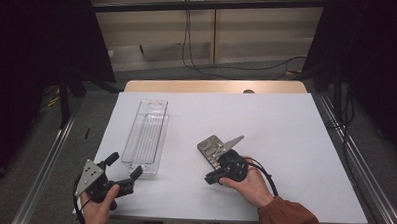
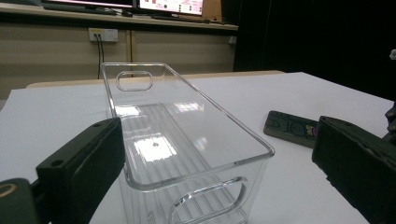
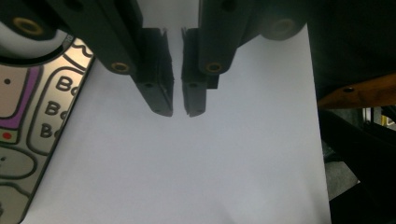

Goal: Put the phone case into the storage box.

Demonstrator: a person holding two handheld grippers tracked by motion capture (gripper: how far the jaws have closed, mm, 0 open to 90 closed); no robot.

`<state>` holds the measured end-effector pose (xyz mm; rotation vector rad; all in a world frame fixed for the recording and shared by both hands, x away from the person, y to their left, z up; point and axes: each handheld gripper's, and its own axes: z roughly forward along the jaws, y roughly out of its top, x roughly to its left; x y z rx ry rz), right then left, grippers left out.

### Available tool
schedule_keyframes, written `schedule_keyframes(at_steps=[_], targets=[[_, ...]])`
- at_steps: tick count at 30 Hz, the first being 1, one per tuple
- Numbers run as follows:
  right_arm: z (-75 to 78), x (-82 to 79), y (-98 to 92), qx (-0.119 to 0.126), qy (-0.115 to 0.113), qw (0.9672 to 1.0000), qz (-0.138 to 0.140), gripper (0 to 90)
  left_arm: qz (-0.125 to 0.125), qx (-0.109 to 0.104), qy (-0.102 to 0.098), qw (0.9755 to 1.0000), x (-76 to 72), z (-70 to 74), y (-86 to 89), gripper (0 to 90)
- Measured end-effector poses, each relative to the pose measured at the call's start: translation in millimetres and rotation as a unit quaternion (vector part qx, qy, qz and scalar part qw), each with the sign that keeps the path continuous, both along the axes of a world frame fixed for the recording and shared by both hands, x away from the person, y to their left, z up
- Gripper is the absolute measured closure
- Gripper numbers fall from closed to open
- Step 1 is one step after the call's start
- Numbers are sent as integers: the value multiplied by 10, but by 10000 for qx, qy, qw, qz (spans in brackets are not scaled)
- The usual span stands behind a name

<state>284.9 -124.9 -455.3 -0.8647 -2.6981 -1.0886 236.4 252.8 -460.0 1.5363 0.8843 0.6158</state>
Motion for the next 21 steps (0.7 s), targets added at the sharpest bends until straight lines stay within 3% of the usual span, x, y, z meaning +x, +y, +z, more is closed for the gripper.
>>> schedule_keyframes(at_steps=[3, 11, 21], targets=[[-29, 1, 4, -139, 7, 9999, 24, 900, -3, 2, -6, 10000, -2, 1, 3, 28], [-81, 10, -13, -416, 102, 9991, -5, 900, -15, -20, -9, 10000, 2, -3, 4, 28], [-119, 12, -39, -516, 119, 9986, -58, 900, 7, -3, 4, 10000, 0, 0, 8, 28]])
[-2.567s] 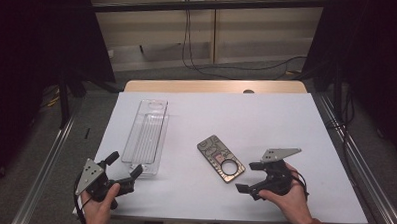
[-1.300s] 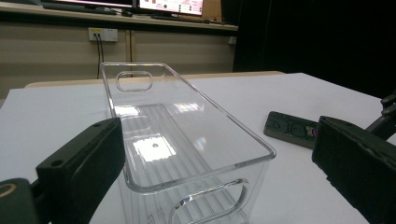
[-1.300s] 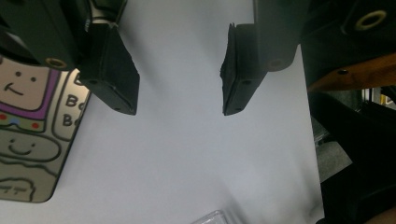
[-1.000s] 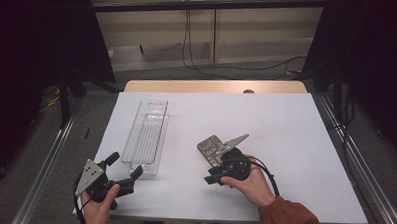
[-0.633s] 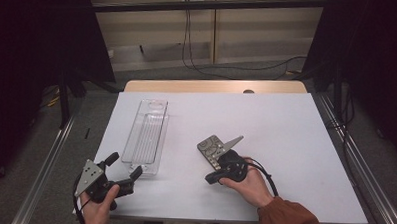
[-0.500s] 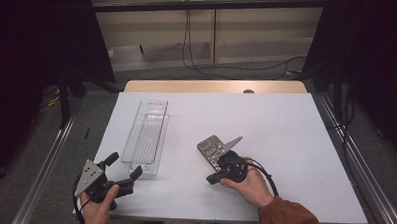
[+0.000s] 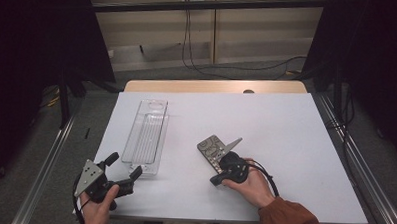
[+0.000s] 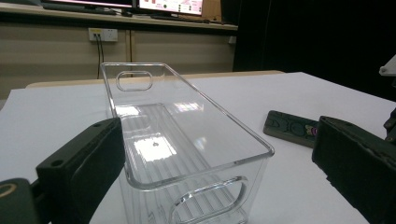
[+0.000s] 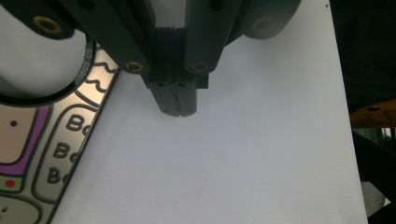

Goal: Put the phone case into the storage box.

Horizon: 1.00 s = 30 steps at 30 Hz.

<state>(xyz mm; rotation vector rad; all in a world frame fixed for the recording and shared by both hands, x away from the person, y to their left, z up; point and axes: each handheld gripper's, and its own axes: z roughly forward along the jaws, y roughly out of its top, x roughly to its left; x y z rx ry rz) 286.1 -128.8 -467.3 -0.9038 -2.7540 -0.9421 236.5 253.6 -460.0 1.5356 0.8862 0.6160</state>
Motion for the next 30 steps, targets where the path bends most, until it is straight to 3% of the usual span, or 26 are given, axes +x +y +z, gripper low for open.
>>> schedule_keyframes(at_steps=[15, 30], targets=[[6, 25, -69, -76, 72, 9998, -138, 900, 10, 12, -19, 10000, 2, 4, 12, 28], [14, 55, -162, -166, -54, 9995, -265, 900, -8, -11, -14, 10000, -7, 4, 19, 28]])
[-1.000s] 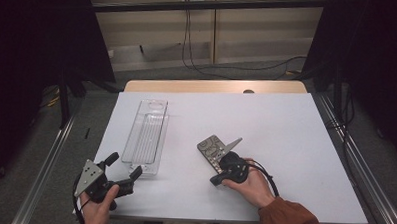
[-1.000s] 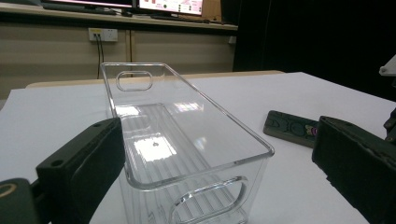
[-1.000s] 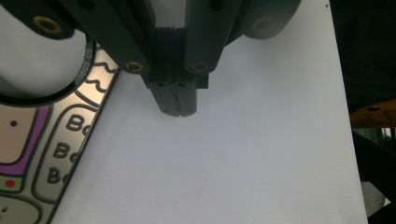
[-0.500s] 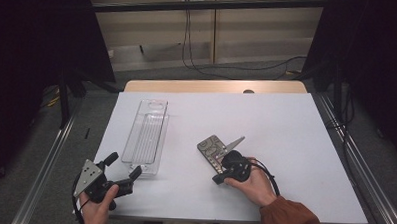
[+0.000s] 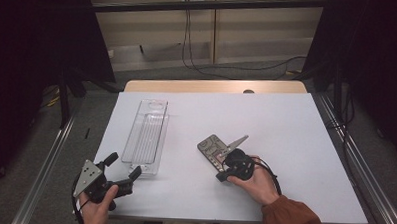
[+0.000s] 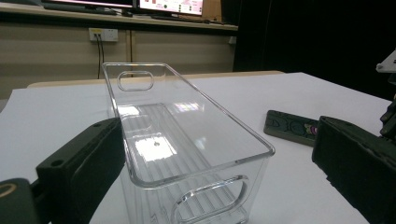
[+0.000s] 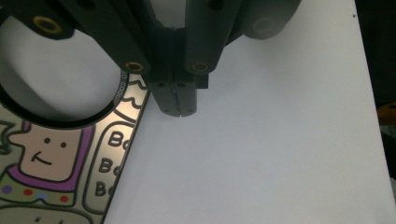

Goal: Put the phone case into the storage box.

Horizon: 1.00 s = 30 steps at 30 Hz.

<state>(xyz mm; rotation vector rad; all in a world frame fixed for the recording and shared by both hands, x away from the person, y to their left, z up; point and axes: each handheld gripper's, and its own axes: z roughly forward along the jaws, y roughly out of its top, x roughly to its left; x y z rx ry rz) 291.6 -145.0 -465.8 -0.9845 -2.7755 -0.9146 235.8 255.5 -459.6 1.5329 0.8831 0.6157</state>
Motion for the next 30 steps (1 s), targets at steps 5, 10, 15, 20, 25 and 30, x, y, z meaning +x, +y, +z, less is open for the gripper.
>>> schedule_keyframes(at_steps=[5, 10, 15, 20, 25, 30], targets=[[-7, 34, -78, 20, -16, 9999, -138, 900, -16, -48, -8, 10000, -1, 1, -1, 28], [-6, 48, -113, 19, 13, 9998, -196, 900, 3, -4, 1, 10000, -2, 1, 0, 28], [-11, 81, -164, 26, -37, 9996, -277, 900, 2, 1, -3, 10000, -1, 1, 0, 28], [-15, 110, -231, 24, -70, 9992, -403, 900, 4, 13, 8, 10000, -2, 0, 1, 28], [-17, 132, -286, 15, -87, 9987, -506, 900, -9, 6, 0, 10000, 0, -2, 4, 28], [-18, 153, -345, -7, -118, 9983, -569, 900, -9, 6, 4, 10000, 1, -2, 3, 28]])
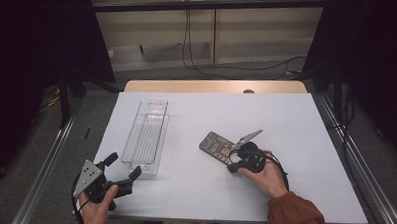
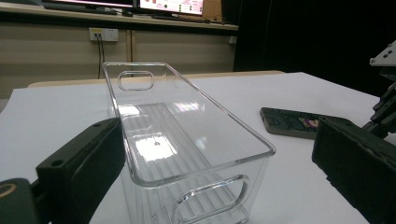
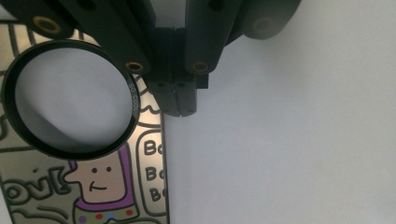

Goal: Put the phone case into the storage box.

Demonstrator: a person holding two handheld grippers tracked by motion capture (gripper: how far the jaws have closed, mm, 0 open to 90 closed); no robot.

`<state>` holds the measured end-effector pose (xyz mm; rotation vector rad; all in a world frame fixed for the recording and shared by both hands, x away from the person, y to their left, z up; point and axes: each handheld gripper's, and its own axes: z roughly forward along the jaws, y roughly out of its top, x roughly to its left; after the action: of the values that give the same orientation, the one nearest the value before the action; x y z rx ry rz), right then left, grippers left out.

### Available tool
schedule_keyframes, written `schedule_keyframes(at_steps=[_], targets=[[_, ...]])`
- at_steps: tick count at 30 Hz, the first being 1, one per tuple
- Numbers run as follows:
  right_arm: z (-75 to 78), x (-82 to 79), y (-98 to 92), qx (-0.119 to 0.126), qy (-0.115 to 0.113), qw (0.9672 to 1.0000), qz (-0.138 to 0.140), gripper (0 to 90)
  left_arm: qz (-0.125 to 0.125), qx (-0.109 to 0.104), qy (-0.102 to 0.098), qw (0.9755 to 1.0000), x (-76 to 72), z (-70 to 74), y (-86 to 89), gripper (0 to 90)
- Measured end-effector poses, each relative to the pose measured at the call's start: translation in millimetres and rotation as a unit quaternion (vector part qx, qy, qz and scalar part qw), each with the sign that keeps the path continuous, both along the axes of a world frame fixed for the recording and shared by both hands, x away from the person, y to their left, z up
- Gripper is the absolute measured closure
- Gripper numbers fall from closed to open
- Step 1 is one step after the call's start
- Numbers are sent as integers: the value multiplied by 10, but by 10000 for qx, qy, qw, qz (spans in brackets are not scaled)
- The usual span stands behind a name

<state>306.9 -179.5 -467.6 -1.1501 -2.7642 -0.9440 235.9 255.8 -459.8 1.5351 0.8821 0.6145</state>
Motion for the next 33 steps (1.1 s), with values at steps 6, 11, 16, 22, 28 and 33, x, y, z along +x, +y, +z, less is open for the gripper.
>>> schedule_keyframes(at_steps=[6, 11, 16, 22, 28, 33], targets=[[3, 17, -50, -29, -23, 9999, -109, 900, 31, 9, 14, 10000, -2, 0, -3, 28], [0, 34, -106, -30, -44, 9998, -179, 900, 13, -28, 34, 10000, 1, -2, -8, 28], [0, 46, -153, -28, -51, 9997, -258, 900, 18, -22, 33, 10000, 1, -2, -9, 28], [4, 66, -230, -96, -78, 9993, -343, 900, 16, -7, 24, 10000, 5, -2, -6, 28], [9, 71, -264, -141, -99, 9989, -427, 900, 4, 4, -2, 10000, 6, 2, 4, 28], [11, 86, -321, -179, -131, 9984, -515, 900, -6, -11, -5, 10000, 5, 3, 1, 28]])
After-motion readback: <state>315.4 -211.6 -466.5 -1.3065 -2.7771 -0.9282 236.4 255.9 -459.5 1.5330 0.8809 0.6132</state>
